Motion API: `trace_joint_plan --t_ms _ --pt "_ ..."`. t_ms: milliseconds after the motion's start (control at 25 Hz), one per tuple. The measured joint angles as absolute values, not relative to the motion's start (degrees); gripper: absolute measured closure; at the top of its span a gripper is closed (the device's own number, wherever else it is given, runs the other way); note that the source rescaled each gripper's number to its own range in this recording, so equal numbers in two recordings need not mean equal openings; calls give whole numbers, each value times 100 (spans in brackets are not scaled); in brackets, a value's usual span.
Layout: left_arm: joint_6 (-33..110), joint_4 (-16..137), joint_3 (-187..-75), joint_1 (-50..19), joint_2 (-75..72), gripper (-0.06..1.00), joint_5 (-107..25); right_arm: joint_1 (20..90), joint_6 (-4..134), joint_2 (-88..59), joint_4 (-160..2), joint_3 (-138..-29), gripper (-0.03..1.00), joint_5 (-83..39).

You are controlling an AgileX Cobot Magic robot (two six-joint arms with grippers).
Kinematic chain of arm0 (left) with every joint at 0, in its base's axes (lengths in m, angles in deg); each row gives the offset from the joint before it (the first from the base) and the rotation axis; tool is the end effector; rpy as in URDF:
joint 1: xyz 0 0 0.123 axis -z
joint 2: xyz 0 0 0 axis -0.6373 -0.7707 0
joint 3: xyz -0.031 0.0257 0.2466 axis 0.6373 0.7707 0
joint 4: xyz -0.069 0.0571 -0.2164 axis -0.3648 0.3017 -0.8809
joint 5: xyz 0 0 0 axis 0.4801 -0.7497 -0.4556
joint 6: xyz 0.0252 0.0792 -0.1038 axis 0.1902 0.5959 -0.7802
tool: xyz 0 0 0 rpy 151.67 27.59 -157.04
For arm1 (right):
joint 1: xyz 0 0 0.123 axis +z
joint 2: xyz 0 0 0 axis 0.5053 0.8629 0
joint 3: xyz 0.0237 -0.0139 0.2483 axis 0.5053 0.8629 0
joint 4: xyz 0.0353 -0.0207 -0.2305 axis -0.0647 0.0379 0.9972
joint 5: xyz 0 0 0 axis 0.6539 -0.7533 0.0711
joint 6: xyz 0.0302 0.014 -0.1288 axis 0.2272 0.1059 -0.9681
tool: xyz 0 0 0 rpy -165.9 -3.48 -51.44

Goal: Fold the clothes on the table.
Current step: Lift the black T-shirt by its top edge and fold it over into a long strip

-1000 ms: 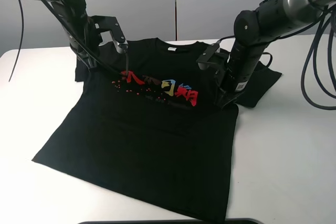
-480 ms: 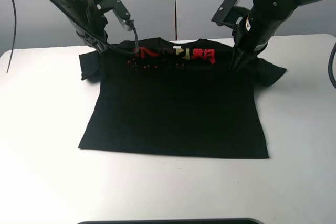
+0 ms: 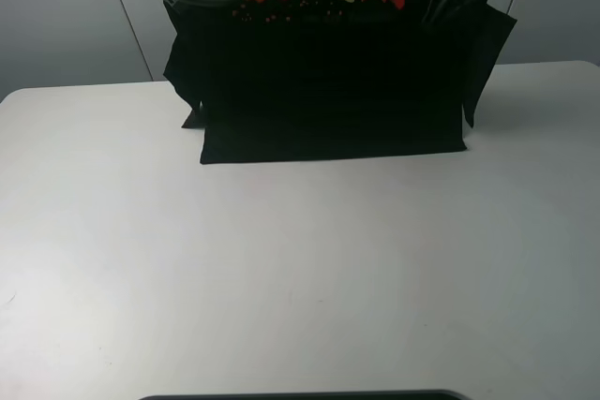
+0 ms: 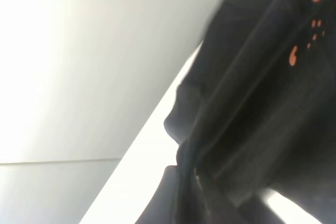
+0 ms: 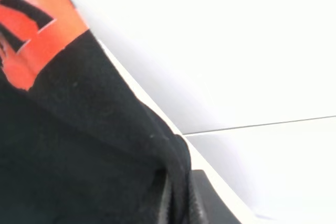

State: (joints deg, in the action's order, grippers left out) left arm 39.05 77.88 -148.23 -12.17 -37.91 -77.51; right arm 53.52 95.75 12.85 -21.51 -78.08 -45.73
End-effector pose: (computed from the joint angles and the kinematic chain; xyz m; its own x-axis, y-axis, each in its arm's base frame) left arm 0.3950 -0.1986 0.2342 -0.2626 0.8188 -0.5104 0.7483 0.5068 0.4280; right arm 0.3863 0.1047 0.2167 -0.4603 -0.7856 -0.4135 -0.4382 0.6062 -0.6638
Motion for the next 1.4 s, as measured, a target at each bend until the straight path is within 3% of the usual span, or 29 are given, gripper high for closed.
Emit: trace_joint_plan --t_ms 760,1000,1400 --pt "4467 6647 -14702 -1100 -2936 94 -10606 5719 5945 -460 -5680 -7258 97 -7034" --pt "4489 6303 -13635 -1100 -2692 94 -10652 5724 5462 -640 -6324 -6919 97 -8019" --pt "4489 6185 -11816 -1100 -1949 94 -10569 6035 5014 -640 -7269 -6329 97 -8247"
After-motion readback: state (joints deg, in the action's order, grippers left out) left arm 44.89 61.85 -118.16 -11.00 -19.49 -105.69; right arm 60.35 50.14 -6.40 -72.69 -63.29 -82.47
